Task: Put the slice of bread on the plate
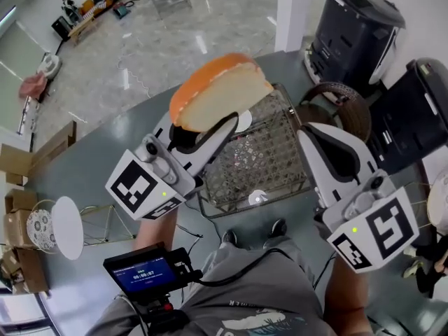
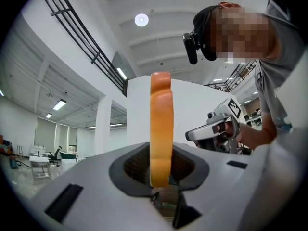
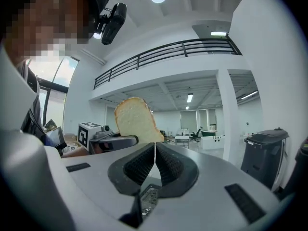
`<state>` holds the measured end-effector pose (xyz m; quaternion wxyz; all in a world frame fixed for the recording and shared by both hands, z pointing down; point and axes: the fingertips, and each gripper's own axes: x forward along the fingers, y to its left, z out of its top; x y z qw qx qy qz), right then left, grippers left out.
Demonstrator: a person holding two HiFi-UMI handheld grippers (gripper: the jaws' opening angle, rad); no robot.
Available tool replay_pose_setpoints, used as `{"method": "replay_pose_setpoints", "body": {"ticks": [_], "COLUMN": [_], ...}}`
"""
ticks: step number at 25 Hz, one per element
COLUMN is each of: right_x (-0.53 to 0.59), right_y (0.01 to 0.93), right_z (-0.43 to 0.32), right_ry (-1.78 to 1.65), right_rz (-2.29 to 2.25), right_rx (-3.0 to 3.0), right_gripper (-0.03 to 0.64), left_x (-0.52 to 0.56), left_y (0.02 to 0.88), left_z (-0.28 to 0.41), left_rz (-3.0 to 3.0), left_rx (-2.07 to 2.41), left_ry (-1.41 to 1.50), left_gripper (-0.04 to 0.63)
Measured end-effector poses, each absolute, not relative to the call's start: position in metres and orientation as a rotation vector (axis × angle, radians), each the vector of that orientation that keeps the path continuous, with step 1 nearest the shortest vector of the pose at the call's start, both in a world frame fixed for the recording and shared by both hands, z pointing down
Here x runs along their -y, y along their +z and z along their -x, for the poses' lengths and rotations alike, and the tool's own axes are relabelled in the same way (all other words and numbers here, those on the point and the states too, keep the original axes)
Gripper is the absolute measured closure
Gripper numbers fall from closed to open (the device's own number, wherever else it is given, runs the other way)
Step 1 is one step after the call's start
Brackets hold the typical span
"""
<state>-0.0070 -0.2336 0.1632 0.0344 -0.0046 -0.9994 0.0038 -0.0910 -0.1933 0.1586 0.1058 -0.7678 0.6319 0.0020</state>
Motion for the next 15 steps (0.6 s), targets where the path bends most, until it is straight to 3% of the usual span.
{"method": "replay_pose_setpoints", "body": {"ticks": [15], "right_x": [0.311], "right_y": [0.171], "right_z": [-0.004], "right_ry": [0.024], "right_rz": [0.260], "right_rx": [3.059], "right_gripper": [0.607], "left_x": [0.257], "left_y": [0.178], "left_z": [0.069], "left_rz": [2.122], "left_rx": [-2.081], "left_ry": [-0.078], "left_gripper": [0.505]}}
